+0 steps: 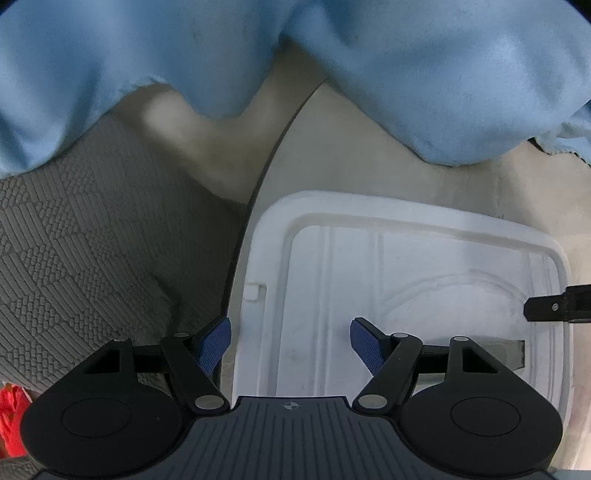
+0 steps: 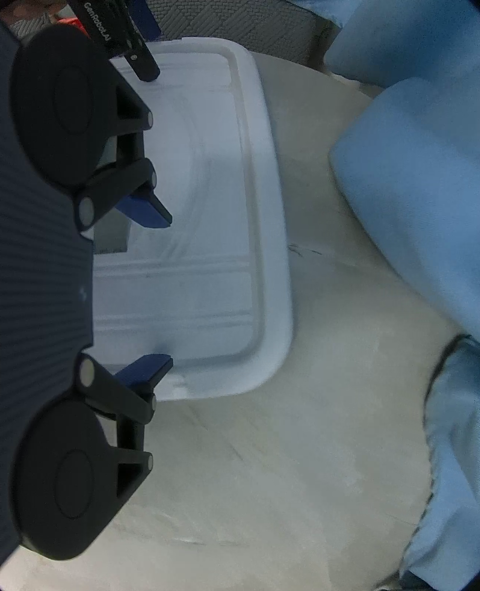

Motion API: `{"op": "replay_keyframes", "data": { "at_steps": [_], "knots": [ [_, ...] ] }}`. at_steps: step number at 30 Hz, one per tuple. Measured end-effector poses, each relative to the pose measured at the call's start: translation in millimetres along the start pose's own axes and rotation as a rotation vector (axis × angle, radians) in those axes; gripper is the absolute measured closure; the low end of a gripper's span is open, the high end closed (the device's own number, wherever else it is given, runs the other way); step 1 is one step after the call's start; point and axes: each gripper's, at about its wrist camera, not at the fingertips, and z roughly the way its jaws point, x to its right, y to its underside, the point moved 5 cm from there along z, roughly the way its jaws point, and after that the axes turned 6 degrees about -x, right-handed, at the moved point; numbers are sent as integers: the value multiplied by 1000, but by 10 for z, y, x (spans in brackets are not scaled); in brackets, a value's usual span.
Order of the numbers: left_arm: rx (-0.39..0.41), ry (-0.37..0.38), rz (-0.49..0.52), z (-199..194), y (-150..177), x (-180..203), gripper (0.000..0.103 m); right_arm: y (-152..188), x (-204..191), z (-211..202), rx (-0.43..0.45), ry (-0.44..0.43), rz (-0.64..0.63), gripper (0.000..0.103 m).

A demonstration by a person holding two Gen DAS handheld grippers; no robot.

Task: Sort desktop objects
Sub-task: 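Lower both tools down over the white lid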

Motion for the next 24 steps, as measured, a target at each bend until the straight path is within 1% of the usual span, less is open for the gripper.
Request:
{"op": "replay_keyframes", "data": {
  "at_steps": [2,5,8,15,19,24],
  "knots": [
    [1,7,-2,18,2,-2,29,19,-31,5,11,18,-21,26],
    [2,10,0,17,12,2,29,49,-58,10,16,21,-45,22],
    [2,15,1,16,28,6,29,72,-85,-1,16,29,-51,21],
    [-2,19,-7,2,59,-49,29,97,-202,-33,7,-2,-58,21],
    [-4,21,-9,-12,68,-90,29,112,-310,-45,-7,-44,-75,21],
    [-11,22,-16,-20,89,-156,29,127,-386,-80,-11,-54,-91,23]
  ]
}}
